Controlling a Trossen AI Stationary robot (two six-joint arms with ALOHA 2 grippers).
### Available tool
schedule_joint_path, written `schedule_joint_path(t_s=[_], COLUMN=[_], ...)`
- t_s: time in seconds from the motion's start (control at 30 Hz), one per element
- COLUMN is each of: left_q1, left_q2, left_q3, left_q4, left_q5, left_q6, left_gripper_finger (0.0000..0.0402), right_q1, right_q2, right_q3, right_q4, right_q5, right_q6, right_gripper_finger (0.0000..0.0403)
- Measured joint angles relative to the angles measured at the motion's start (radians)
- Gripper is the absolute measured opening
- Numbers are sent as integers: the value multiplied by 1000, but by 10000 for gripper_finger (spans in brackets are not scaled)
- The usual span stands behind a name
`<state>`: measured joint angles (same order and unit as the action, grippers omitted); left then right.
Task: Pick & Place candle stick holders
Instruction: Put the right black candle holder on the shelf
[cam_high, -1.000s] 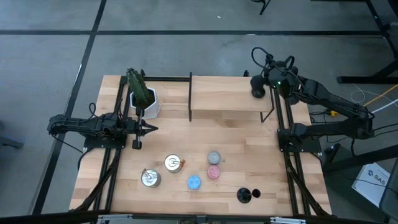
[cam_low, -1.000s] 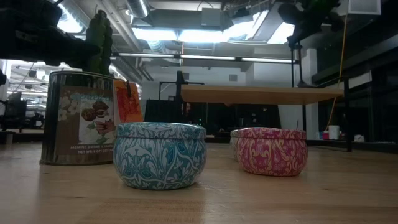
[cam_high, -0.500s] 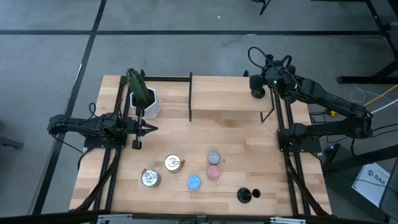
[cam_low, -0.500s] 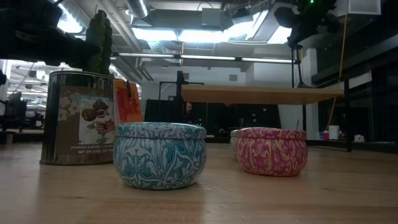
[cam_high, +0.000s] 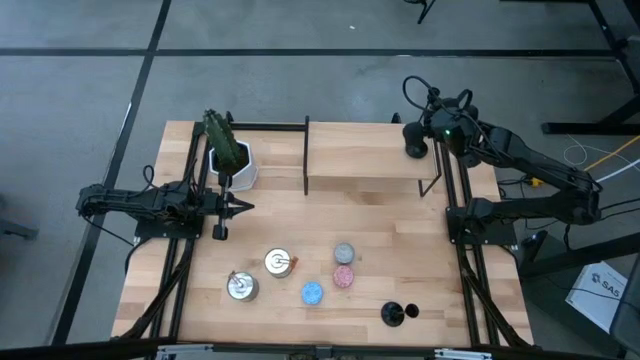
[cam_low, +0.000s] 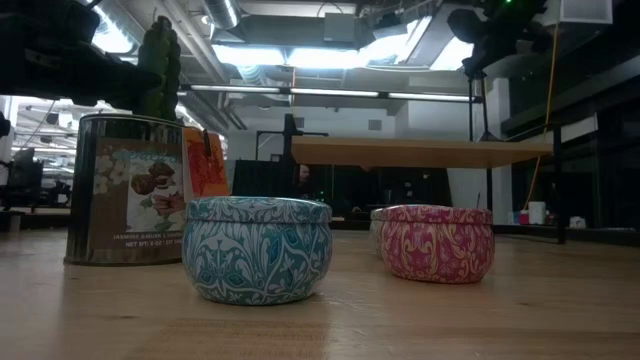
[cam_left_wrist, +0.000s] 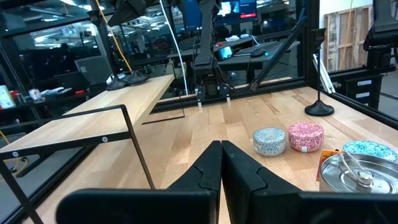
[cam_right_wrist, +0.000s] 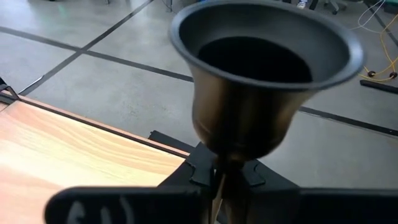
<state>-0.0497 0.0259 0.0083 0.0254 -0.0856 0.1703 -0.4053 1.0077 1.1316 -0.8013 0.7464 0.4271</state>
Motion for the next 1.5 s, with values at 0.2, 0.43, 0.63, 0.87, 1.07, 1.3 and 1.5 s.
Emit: schedule_joint_path(t_s=[0.2,0.43,0.63,0.87,1.07,1.3,1.5], left_q1=[0,0,0,0,0,0,0], left_q2=[0,0,0,0,0,0,0], left_q3=[0,0,0,0,0,0,0], left_q4=[0,0,0,0,0,0,0], left_q5=[0,0,0,0,0,0,0], left_q6=[0,0,0,0,0,0,0], left_gripper_finger=[4,4,4,4,4,4,4], right_q1=[0,0,0,0,0,0,0], right_q2=[-11,-11,-15,-29,-38,-47,-48], right_q3=[0,0,0,0,0,0,0], right_q4=[-20,-25,-34,-45,-55,-66,-70], right_q5=[-2,-2,-11,-25,-38,-53,-71], right_q6=[8,11,11,11,13,13,12], right_gripper_finger=[19,19,19,19,19,19,19])
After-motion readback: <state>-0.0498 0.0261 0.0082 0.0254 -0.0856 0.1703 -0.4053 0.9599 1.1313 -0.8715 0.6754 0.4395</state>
